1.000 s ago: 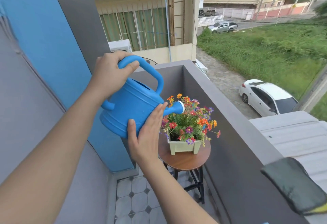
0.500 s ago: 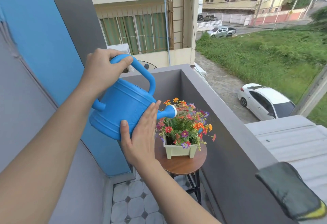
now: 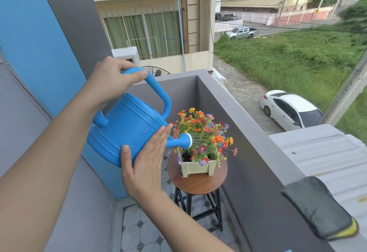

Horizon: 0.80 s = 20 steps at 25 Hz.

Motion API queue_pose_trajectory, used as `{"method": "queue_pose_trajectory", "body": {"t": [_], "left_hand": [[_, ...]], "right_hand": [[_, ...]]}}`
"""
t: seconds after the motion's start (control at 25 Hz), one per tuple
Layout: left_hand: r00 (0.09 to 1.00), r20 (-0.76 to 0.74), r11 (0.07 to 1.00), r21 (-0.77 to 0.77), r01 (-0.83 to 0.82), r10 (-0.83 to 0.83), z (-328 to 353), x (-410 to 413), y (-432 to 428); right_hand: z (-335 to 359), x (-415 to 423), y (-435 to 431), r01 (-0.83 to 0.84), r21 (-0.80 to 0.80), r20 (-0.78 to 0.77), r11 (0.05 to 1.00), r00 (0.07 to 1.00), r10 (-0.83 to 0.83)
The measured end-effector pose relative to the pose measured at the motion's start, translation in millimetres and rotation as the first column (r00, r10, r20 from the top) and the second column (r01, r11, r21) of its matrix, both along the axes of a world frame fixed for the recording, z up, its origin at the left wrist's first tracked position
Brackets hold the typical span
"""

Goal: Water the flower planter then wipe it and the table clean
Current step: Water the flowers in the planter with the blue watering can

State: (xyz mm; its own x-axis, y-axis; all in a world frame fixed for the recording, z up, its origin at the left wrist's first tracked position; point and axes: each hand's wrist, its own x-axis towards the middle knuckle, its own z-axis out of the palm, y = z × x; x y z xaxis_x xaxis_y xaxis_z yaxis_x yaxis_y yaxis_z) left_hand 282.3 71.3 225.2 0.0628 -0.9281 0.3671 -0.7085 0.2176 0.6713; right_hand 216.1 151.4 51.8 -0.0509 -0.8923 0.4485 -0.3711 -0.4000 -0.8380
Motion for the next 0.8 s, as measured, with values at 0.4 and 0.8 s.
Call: {"method": "queue_pose_trajectory", "body": {"t": [0.4, 0.8], "left_hand": [[0.999, -0.049, 1.0, -0.021, -0.017, 0.016, -1, -13, -18], [0.997, -0.063, 0.997, 0.056, 0.044, -0.041, -12, -18, -18]], "right_hand": [[5, -21, -20, 0.022, 0.021, -0.042, 1.0, 0.999, -0.021], [-8, -24, -9, 0.034, 0.052, -0.054, 0.998, 0.998, -0.032]]}}
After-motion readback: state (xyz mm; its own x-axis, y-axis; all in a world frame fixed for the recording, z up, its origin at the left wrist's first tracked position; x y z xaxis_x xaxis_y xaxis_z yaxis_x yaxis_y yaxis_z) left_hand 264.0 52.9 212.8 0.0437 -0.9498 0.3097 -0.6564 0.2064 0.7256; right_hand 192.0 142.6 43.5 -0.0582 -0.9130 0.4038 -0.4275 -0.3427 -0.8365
